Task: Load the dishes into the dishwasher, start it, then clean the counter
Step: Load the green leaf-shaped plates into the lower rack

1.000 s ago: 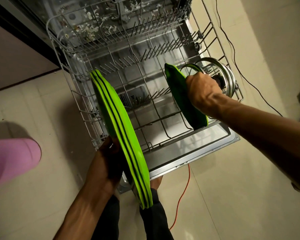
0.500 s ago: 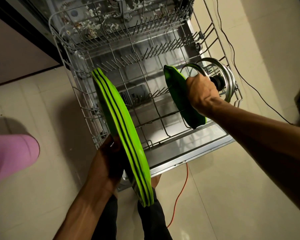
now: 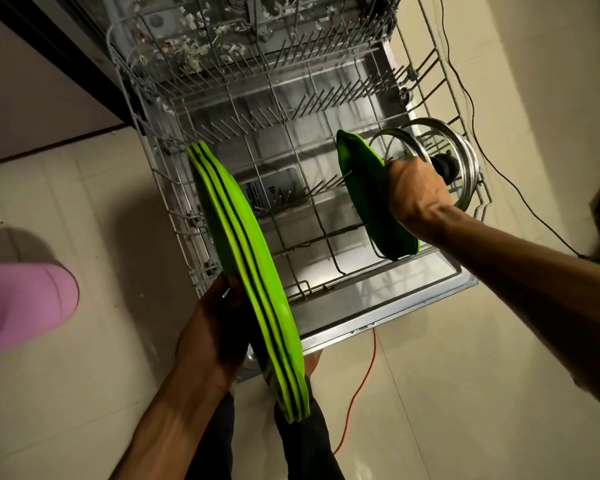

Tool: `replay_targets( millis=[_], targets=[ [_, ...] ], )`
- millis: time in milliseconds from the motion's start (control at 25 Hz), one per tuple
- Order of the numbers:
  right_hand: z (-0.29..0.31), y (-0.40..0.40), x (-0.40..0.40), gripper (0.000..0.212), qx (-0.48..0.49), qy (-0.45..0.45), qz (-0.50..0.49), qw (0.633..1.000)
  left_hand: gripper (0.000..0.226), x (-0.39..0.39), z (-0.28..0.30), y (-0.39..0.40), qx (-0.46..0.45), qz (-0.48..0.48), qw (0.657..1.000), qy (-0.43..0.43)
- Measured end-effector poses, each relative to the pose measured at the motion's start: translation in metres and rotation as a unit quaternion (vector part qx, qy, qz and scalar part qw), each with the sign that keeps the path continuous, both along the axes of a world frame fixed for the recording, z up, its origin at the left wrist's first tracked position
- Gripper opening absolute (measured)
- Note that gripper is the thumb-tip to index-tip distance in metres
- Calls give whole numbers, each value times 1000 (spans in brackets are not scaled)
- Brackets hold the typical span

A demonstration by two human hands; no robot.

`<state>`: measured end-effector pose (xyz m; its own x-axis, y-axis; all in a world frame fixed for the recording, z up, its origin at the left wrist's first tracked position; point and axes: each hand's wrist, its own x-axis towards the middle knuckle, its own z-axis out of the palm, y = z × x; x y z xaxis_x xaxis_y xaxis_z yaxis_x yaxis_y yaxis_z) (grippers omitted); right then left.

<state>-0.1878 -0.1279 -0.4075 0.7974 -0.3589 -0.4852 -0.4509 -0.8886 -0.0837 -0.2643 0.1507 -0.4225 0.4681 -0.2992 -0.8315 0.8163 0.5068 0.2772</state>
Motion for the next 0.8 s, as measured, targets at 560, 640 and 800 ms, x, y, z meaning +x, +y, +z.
replay_targets(
  millis=[560,640,800],
  targets=[
    [16,5,-1,26,-41,9,11,999,50,9,0,-4,9,-27,1000,-10],
    [35,16,-20,35,-36,-63,37,997,57,9,-4,-2,6,-26,1000,-6],
    [84,72,-71,21,324,-185,-127,919,101,8,-9,-2,28,-48,998,-16]
  ],
)
